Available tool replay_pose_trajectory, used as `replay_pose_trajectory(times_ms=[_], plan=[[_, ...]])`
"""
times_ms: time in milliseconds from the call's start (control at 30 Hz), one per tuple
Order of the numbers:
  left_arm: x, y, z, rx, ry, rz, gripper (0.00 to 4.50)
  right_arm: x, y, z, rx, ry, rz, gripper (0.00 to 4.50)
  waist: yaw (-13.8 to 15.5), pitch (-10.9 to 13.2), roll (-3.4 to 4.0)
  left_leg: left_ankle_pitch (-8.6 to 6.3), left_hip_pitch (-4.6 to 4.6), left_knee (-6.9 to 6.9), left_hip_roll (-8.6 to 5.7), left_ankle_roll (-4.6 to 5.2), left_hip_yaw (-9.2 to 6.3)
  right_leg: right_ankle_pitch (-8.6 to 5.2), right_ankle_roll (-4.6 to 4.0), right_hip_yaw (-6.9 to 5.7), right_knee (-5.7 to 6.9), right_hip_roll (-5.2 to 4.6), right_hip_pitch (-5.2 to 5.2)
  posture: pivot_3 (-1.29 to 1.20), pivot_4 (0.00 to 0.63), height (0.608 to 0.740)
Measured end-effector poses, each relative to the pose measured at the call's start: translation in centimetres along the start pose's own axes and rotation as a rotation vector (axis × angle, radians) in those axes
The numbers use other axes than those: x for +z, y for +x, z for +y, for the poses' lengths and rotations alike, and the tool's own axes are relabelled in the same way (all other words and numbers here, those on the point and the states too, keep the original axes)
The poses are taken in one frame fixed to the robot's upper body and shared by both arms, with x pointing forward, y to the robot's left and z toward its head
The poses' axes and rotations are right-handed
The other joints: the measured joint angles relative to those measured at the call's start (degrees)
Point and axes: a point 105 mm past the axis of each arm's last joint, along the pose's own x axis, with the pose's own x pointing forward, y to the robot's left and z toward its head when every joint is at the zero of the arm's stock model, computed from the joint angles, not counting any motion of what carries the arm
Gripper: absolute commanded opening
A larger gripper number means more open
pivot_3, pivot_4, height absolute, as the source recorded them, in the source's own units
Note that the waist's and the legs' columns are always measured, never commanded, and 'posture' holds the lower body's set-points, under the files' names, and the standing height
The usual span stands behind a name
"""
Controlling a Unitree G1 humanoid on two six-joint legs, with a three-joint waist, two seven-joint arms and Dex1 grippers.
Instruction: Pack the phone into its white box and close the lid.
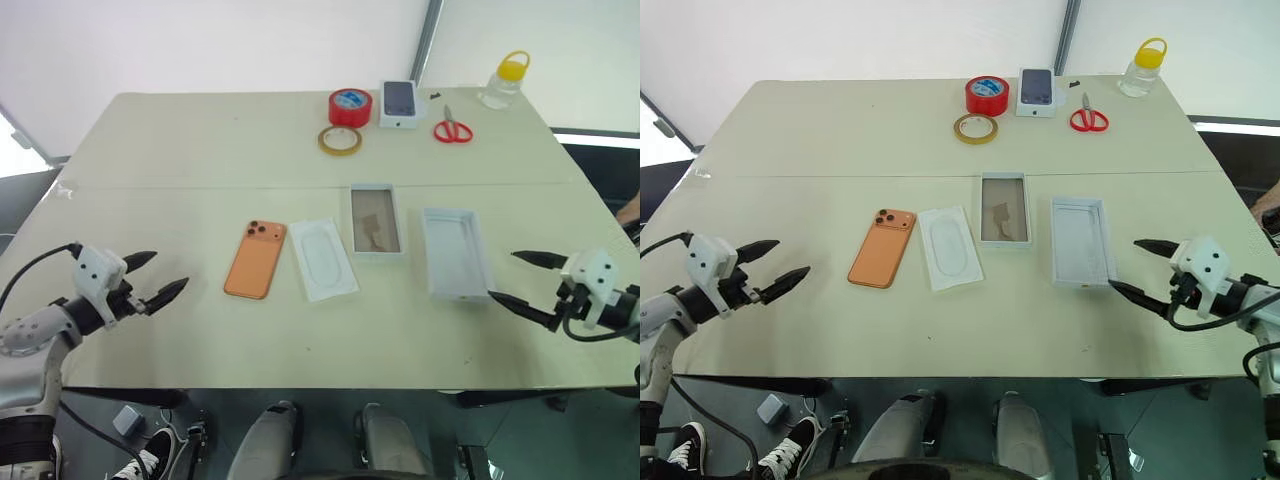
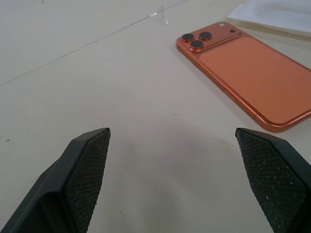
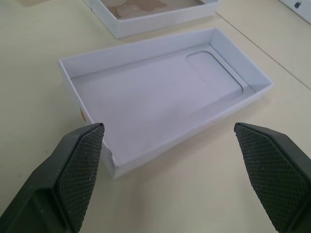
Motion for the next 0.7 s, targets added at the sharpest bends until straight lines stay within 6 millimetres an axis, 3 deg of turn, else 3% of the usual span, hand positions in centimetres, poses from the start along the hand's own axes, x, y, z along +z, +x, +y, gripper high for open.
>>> replay_pose_trajectory(times_ms=[700], plan=[[1.1, 0.4, -0.3, -0.058, 0.039, -0.032, 4.33, -0.2, 0.0, -0.5, -0.013, -0.016, 0.000, 4.47, -0.1, 0.0, 0.01, 0.00, 0.00, 0.00, 0.01, 0.00, 0.01, 0.00, 0.00, 0.01, 0.01, 0.01, -0.01, 0.00, 0.150, 0.740]])
